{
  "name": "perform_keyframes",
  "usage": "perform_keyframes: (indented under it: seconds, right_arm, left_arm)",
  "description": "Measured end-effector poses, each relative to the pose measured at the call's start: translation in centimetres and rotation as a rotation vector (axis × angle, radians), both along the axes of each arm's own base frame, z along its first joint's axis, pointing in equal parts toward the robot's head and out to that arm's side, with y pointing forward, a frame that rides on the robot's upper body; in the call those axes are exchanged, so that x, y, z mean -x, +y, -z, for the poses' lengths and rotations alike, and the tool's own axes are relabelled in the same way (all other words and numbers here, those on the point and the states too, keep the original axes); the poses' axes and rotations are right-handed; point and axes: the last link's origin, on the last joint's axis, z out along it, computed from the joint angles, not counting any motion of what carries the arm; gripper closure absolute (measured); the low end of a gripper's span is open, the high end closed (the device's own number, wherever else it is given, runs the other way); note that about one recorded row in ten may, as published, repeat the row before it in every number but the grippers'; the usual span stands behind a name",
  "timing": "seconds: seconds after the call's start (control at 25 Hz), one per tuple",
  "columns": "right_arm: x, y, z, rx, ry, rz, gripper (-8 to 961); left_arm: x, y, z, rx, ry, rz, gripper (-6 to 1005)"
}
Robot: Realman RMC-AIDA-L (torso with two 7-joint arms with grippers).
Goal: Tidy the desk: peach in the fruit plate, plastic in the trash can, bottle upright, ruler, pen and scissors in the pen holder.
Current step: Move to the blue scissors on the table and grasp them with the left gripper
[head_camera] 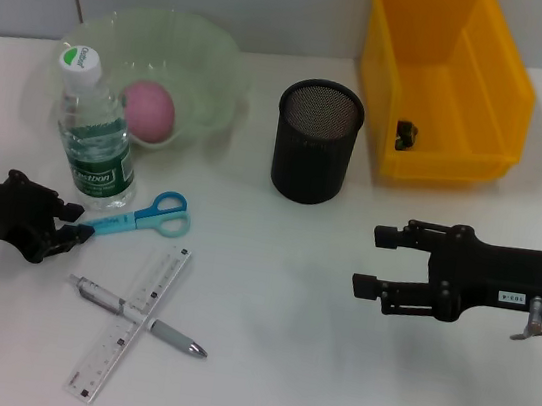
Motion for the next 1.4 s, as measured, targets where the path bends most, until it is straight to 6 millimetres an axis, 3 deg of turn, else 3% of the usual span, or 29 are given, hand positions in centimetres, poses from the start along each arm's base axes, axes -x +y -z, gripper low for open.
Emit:
perform_keyframes:
  seconds: [1.0,1.4]
  right_arm:
    - [0.0,-0.1,-0.1,0.002,0.006,0.000,138]
    - [0.1,-0.1,0.0,0.005,0.004,-0.003,138]
  left_arm:
    - [-0.2,0.0,0.3,0.022,-0.013,-0.017,796]
    - [-1.0,-1.2,-1.5,0.066,-0.158,-0.042,823]
